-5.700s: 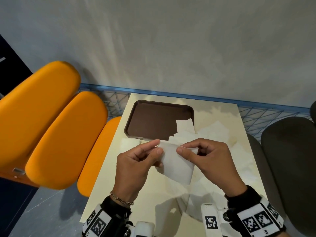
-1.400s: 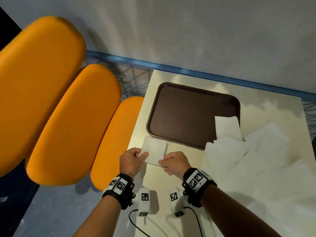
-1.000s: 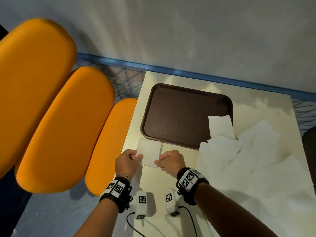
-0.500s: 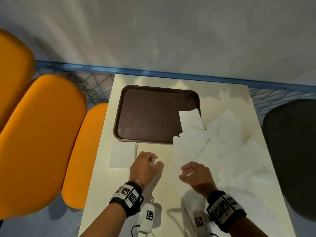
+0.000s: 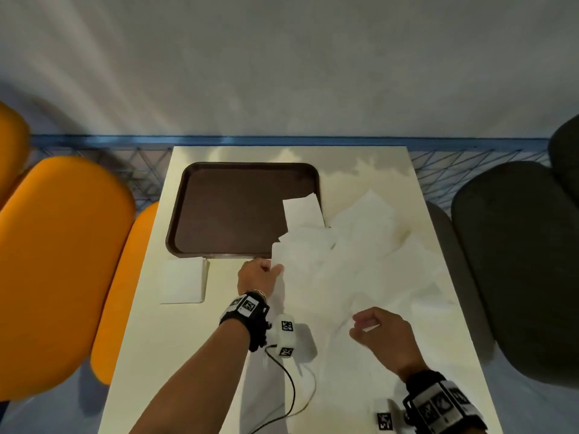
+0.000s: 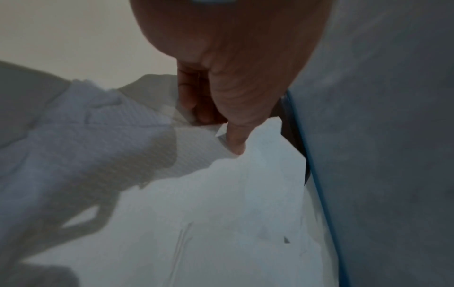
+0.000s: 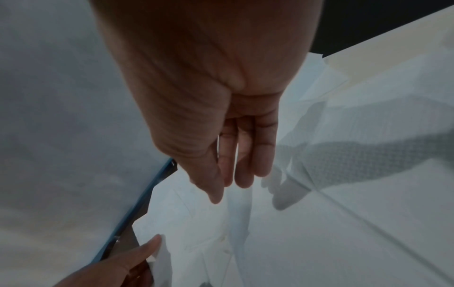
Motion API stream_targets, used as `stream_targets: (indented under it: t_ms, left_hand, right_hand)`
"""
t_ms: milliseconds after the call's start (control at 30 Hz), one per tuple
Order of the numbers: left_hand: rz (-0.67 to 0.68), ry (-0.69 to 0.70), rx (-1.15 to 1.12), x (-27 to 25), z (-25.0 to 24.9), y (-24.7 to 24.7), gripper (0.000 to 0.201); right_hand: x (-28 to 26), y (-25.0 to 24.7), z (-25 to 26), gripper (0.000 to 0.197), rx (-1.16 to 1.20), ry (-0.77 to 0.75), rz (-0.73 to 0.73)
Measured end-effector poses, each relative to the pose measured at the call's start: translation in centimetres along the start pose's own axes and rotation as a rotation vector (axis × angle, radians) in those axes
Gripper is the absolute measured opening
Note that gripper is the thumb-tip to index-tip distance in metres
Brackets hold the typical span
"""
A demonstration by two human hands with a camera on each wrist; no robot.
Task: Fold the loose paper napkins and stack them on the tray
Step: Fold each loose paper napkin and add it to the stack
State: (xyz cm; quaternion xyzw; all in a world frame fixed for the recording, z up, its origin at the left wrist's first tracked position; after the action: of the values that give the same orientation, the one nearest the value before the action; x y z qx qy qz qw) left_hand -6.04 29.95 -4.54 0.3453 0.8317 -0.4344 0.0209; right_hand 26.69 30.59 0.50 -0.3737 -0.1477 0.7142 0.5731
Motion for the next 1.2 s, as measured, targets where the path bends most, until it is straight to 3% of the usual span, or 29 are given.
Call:
stream_targets:
  t_ms: [300,400,467,600,700,833,900,1033,1200]
  left_hand:
    - [-0.092,-0.01,-0.177,-7.0,-1.0,-5.7,0.022]
    - [0.0,0.025,-0.306,-10.4,-2.9,-7.8,0.014]
    - [0.089,0.032,-0.433,-12.6,-4.2,-9.3,0.011]
    - [0.312,-0.118,-0.707,-15.9,-5.4,-10.7,0.035]
    - [0.375,-0.186,-0.812,-17.6,-6.4,-11.7,0.043]
    - [0.349,-0.172,-0.808,-19.0,-6.8,-12.5,0.04]
    - [0.331,-0.17,-0.813,-19.6,-6.5,-12.6,0.042]
    - [0.36,-0.074,-0.754,-21.3,-6.7,-12.6,0.028]
    - [0.298,0.072,-0.662,-22.3,-7.1,-13.7,0.041]
  right_hand:
    - [1.2,-4.4,0.7,0.019,0.028,-0.086,0.074]
    - [0.8,-4.7,3.1,0.023,0.079,-0.107,0.148]
    - [0.1,-4.3,5.2,0.037,0.104,-0.14,0.248]
    - [-1.8,-3.6,9.4,0.069,0.159,-0.205,0.462]
    - [-3.7,-3.9,12.2,0.052,0.345,-0.204,0.599]
    - [-5.0,-5.7,13.7,0.022,0.467,-0.2,0.588]
    - [-5.3,-6.5,13.9,0.018,0.465,-0.192,0.584]
    - [-5.8,-7.6,13.9,0.017,0.442,-0.159,0.589]
    - [-6.7,-7.7,14.1,0.016,0.408,-0.142,0.611]
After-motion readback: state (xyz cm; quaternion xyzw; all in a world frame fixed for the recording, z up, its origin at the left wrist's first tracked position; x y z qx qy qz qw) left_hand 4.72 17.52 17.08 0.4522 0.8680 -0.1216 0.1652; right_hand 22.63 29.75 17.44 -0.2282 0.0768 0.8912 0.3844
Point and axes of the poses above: each hand's wrist, its own x-axis towards the middle knuckle, its own y-axis out of the palm, z = x × y, the point moved 5 cm from there along x, towards the middle knuckle, and after that the axes turned 12 degrees about -z, right-handed, at the moved point
